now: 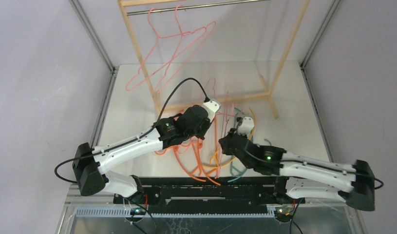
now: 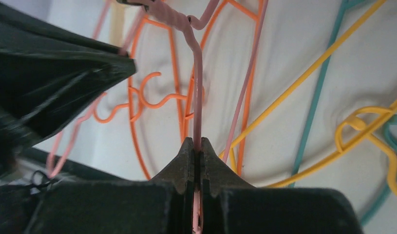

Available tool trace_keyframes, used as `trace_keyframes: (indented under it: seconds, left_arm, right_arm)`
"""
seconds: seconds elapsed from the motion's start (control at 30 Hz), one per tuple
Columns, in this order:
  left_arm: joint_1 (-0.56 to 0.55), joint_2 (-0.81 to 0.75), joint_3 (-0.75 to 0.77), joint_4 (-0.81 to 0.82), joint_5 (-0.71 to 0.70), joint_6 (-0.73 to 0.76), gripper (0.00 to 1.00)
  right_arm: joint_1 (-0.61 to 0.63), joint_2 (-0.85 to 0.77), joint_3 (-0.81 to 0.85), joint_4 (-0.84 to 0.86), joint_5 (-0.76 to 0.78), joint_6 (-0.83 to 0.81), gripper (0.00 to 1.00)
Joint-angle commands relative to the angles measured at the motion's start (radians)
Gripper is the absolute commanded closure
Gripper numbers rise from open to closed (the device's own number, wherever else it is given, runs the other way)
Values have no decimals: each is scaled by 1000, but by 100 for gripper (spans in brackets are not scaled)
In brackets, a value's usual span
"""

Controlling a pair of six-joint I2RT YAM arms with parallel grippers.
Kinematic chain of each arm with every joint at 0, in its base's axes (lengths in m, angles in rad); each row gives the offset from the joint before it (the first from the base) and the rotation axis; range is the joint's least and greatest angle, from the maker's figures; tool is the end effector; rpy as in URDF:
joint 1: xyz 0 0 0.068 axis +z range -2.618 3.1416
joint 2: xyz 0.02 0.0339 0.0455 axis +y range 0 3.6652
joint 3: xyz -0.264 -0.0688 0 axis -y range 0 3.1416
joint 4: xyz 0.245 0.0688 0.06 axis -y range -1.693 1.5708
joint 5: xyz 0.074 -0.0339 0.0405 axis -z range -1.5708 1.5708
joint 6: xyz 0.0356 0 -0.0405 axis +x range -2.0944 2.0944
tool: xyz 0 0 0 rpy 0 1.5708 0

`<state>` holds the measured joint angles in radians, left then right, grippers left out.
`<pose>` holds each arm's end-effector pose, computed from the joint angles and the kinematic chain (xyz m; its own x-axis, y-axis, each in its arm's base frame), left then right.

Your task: Organize the hangers

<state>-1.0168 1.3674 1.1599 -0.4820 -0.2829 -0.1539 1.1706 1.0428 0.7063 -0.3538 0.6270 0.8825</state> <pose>0.1675 -0.2518 0.3115 -0.4385 0.4291 -0.7897 0.6437 0.7631 0.0572 0.1039 0.1920 0.2518 -0.5975 0.1929 -0.7783 -0.1702 0.9180 0.3582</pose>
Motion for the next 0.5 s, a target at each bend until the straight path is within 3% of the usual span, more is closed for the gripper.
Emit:
trace_keyframes:
  seconds: [0.0,0.27,0.47]
  left_arm:
    - [12,12,11,86,13,-16,100]
    - [15,49,158,27,92,-71,100]
    - [18,127,445,-38,196,-151,100]
  right_arm:
    - [34,-174,26,-166,44,-24,100]
    - [54,-375,18,-454,89,102,100]
    - [58,-506,18,-605,168,178,100]
